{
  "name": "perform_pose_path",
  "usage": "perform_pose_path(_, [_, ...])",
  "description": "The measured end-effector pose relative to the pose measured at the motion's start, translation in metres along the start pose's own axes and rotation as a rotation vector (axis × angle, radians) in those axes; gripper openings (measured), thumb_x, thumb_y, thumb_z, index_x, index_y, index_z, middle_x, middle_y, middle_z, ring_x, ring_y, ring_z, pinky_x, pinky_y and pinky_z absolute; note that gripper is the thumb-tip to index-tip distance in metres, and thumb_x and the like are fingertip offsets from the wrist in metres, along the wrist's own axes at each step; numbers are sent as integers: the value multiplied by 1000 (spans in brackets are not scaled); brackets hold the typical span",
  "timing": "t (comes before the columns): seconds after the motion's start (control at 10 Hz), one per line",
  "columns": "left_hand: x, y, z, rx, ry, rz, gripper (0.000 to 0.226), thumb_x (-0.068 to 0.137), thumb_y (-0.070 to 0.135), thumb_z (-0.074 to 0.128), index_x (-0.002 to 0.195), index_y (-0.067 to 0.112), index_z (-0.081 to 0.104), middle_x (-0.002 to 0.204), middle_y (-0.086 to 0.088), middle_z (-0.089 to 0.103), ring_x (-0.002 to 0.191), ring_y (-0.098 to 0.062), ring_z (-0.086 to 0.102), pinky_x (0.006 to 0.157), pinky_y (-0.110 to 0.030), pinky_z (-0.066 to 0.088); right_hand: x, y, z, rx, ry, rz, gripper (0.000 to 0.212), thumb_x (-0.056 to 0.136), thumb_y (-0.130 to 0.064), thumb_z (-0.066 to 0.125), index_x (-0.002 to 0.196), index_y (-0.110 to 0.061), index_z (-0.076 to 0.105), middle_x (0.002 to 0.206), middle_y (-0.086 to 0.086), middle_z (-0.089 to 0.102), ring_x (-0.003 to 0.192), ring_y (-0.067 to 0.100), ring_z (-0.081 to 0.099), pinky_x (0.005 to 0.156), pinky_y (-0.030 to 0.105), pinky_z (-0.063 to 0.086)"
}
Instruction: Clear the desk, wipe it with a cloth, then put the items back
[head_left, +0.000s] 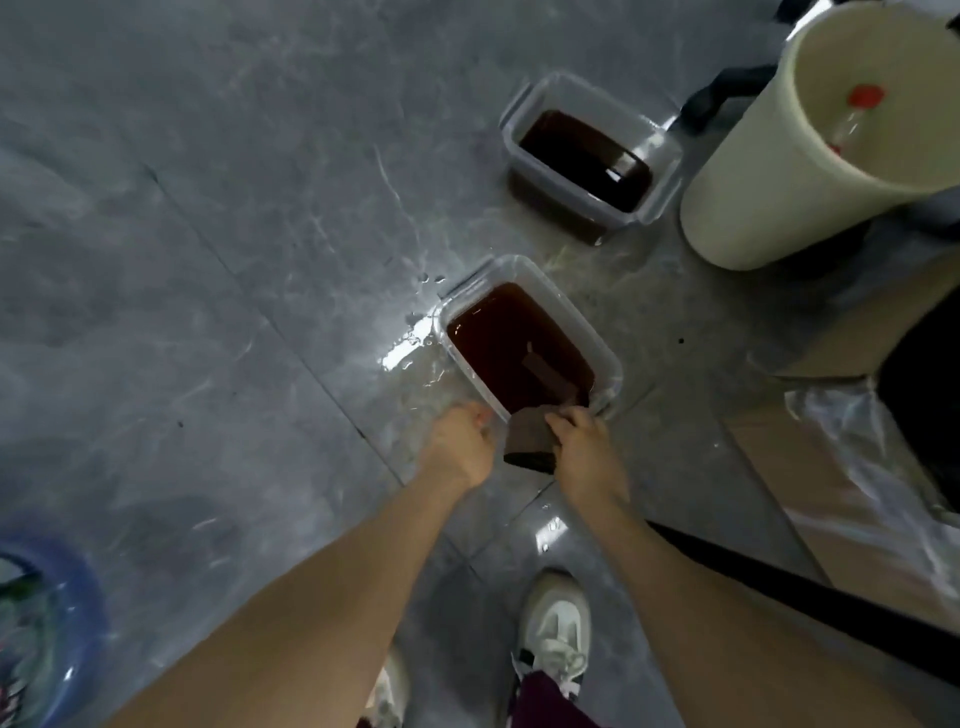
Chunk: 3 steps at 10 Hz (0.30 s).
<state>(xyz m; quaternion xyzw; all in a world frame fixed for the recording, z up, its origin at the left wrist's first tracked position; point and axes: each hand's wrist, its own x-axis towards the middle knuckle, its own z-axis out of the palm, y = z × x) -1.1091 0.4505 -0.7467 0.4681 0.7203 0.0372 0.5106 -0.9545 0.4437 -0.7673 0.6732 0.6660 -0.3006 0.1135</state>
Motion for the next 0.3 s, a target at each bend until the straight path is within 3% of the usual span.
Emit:
perform_pose_path(0.1, [13,-9,8,11,-11,25,36,93,3,41,125,5,56,118,-11,61,115,-27,56,93,-25,41,6,6,12,-63,32,-29,57,94,0,41,146,-21,31,144,0,32,128,21,30,99,31,41])
perform_pose_path(0.3, [9,-13,5,39,4,35,39,94,5,41,131,7,52,134,-10,52,120,-24,52,101,-25,38,1,0,-2,-63,-1,-21,58,95,2,40,147,-20,29,146,1,34,128,21,35,98,32,42])
